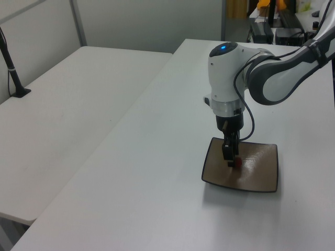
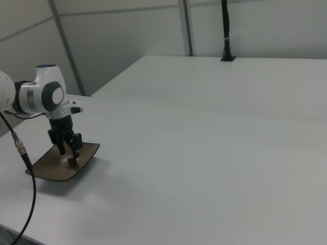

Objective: Strawberries on a ceramic plate

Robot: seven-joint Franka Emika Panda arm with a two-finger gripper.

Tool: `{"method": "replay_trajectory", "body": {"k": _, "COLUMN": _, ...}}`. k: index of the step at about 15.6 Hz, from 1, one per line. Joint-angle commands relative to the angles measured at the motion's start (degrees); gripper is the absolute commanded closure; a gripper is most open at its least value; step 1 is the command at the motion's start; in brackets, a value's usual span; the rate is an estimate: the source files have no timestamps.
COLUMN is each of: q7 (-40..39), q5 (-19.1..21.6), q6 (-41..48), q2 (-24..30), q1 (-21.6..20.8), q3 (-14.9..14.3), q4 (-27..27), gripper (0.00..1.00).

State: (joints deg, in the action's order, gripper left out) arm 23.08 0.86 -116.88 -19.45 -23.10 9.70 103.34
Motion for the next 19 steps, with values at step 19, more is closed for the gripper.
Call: {"method": "replay_trajectory", "body": {"k": 19, "q7": -1.3, "q5": -3.0, "q6": 20.6, "q2": 21.5, "q1": 8.8, "q3": -8.4, "q4": -7.1, "gripper": 0.0}}
